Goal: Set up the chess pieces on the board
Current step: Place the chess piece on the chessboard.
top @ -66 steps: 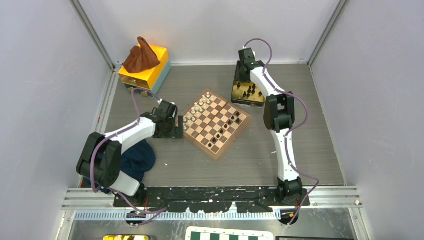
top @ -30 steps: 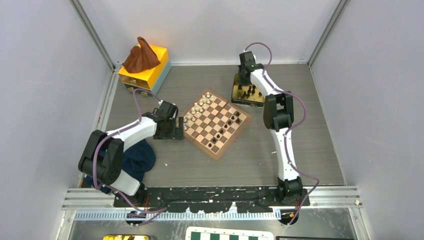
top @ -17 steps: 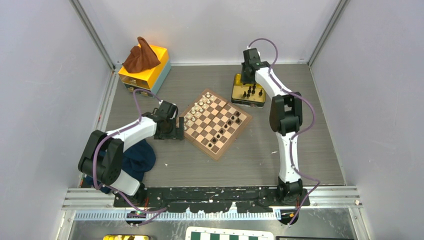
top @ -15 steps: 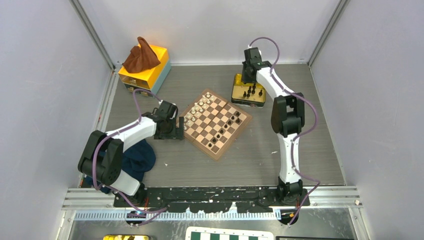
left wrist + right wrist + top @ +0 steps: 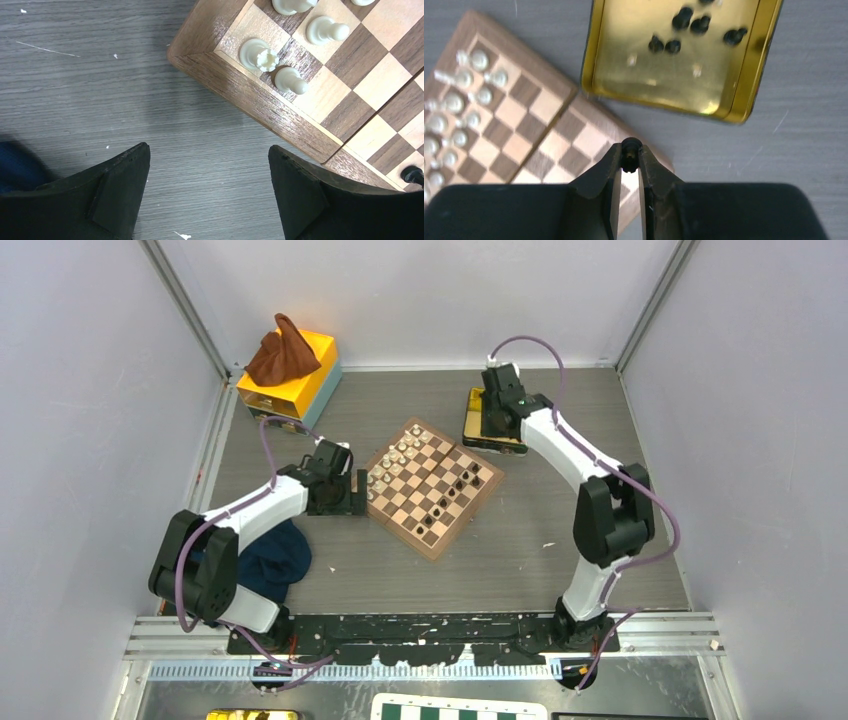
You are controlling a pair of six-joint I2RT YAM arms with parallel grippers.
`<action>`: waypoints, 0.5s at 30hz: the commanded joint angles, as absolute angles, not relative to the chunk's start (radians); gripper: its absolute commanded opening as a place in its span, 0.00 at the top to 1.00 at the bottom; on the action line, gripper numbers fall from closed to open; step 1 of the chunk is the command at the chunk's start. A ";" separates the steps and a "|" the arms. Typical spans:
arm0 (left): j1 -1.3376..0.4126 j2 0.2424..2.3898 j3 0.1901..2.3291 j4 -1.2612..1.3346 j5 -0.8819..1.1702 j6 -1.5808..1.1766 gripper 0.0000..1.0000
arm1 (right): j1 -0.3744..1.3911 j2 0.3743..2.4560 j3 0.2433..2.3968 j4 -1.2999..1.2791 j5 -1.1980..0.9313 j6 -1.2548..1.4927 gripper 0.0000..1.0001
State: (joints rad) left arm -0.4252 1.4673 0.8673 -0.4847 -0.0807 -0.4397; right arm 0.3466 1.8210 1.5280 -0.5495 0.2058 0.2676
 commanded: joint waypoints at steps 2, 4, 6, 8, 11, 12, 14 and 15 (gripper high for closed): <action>-0.425 1.423 0.904 -0.463 -0.064 -0.452 0.12 | 0.409 1.642 1.364 -0.508 0.273 0.289 0.96; -0.428 1.418 0.902 -0.463 -0.063 -0.454 0.12 | 0.421 1.601 1.310 -0.507 0.284 0.303 0.96; -0.431 1.415 0.900 -0.461 -0.062 -0.455 0.11 | 0.429 1.567 1.264 -0.505 0.287 0.316 0.96; -0.434 1.413 0.899 -0.460 -0.061 -0.456 0.12 | 0.437 1.544 1.222 -0.503 0.288 0.325 0.96; -0.439 1.413 0.897 -0.461 -0.060 -0.458 0.11 | 0.450 1.520 1.179 -0.497 0.292 0.339 0.96; -0.442 1.415 0.896 -0.460 -0.060 -0.458 0.12 | 0.456 1.515 1.166 -0.495 0.295 0.340 0.96; -0.446 1.415 0.896 -0.460 -0.060 -0.460 0.12 | 0.460 1.515 1.144 -0.488 0.295 0.348 0.96; -0.448 1.416 0.895 -0.462 -0.061 -0.459 0.12 | 0.462 1.514 1.131 -0.482 0.295 0.350 0.96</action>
State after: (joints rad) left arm -0.4377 1.4506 0.8673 -0.4847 -0.0696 -0.4465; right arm 0.4446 1.5616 1.1622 -0.5404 0.2691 0.3210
